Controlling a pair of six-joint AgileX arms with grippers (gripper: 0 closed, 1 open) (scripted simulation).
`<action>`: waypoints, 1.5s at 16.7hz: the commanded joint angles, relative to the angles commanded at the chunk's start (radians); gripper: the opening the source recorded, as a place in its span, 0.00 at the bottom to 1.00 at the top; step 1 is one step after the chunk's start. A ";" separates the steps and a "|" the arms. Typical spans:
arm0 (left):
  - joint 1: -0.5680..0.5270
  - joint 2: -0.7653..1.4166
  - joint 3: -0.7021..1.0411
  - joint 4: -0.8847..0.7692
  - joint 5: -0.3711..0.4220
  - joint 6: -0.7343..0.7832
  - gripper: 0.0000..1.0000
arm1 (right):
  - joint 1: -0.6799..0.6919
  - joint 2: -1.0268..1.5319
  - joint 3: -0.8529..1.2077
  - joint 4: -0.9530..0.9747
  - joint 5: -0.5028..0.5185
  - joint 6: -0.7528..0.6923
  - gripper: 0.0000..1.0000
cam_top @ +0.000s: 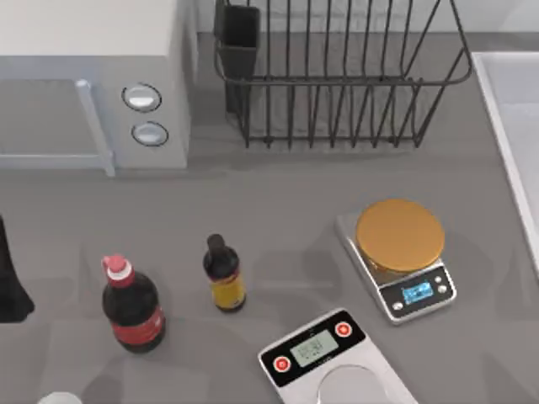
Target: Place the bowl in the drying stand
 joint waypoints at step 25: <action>0.000 0.000 0.000 0.000 0.000 0.000 1.00 | -0.642 1.589 1.217 -1.068 -0.072 -0.625 1.00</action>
